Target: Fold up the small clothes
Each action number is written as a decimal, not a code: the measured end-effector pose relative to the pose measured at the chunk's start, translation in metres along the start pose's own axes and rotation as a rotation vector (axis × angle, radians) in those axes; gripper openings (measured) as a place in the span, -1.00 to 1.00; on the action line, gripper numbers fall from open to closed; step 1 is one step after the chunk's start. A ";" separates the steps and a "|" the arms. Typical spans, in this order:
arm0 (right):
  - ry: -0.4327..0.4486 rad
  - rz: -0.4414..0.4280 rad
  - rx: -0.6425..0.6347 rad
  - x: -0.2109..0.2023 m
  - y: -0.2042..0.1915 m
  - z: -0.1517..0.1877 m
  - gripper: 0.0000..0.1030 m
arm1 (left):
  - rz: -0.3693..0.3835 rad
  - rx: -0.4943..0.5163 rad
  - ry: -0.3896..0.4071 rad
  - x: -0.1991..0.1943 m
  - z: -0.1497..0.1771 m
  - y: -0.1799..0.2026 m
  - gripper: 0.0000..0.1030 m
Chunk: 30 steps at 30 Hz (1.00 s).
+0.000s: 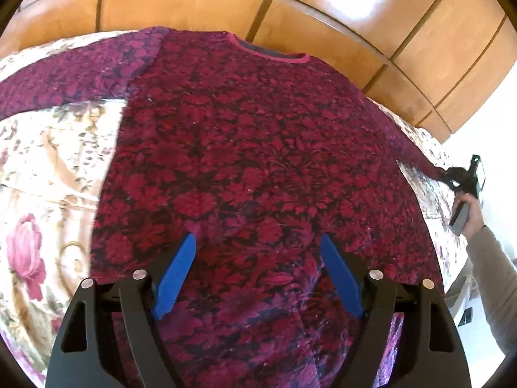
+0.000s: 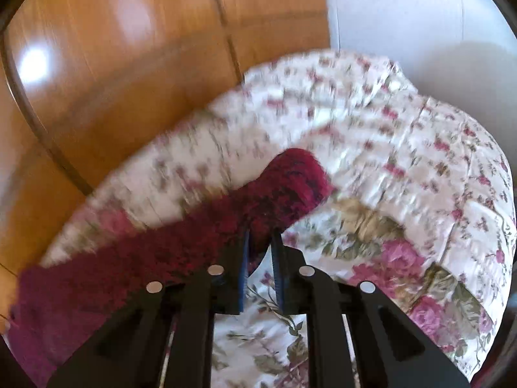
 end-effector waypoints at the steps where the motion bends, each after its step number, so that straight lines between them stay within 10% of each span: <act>1: -0.017 -0.003 0.009 0.005 0.003 0.004 -0.34 | -0.006 -0.004 0.006 -0.004 0.001 -0.002 0.52; 4: -0.012 -0.079 0.014 -0.014 0.003 0.029 0.29 | -0.032 -0.038 0.036 -0.022 0.004 -0.012 0.52; 10: -0.108 -0.365 -0.183 -0.088 -0.029 0.109 0.44 | -0.141 -0.115 0.066 -0.058 0.026 -0.055 0.57; 17: -0.318 -0.656 -0.435 -0.171 -0.057 0.238 0.42 | -0.074 -0.172 0.033 -0.073 0.065 -0.071 0.57; 21: -0.350 -0.637 -0.560 -0.194 -0.053 0.296 0.04 | -0.041 -0.115 0.015 -0.069 0.080 -0.062 0.43; 25: -0.332 -0.638 -0.590 -0.215 -0.046 0.323 -0.57 | -0.045 -0.029 -0.002 -0.066 0.082 -0.052 -0.61; 30: -0.308 -0.679 -0.640 -0.244 -0.040 0.340 -0.70 | -0.075 0.036 0.029 -0.083 0.075 -0.052 -0.69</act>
Point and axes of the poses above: each gripper's, at about its wrist camera, not at the fingertips, and x roughly the way its jaws point, y to its right, z to its underside, the point moved 4 cm from there along x, roughly the way its jaws point, and after that the axes turned 7 degrees about z, right-handed, at the moved point
